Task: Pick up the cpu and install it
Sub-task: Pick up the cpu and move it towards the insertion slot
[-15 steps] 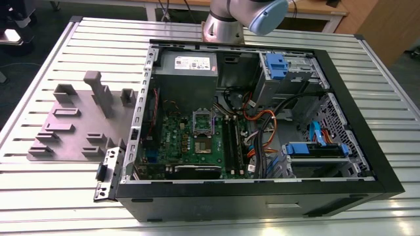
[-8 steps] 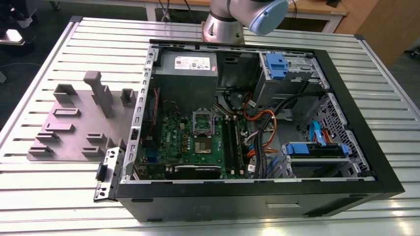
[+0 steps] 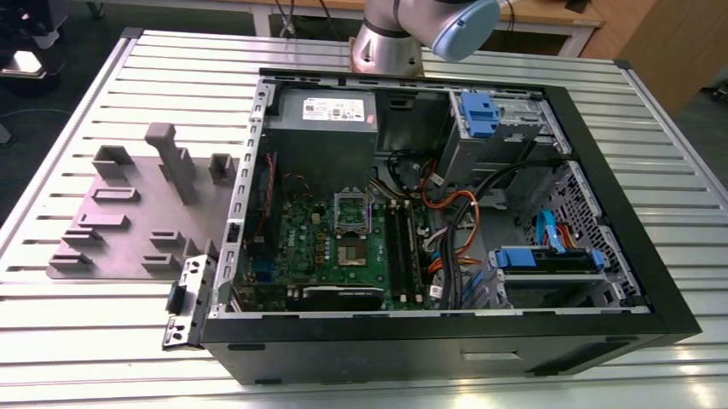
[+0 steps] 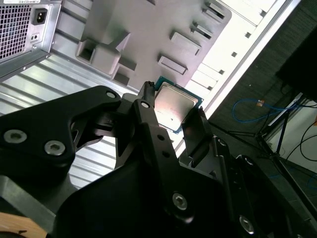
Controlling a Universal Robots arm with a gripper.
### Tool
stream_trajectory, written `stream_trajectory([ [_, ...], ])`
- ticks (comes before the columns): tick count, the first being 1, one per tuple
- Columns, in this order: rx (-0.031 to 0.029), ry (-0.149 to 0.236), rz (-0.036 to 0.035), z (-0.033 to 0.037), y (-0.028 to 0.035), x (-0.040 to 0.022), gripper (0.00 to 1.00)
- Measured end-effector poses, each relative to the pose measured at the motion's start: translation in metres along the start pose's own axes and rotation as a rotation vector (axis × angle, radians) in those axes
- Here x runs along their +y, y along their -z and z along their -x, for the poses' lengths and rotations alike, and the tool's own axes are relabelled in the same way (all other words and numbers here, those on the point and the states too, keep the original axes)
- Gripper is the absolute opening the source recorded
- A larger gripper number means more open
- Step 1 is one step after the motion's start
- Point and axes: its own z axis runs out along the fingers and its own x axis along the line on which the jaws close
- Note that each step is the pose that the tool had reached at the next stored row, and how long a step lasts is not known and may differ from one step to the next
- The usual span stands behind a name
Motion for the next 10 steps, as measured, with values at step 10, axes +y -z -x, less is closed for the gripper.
stream_trajectory([
  [10, 0.0000, 0.000, 0.0000, 0.0032, 0.0000, 0.0001, 0.47],
])
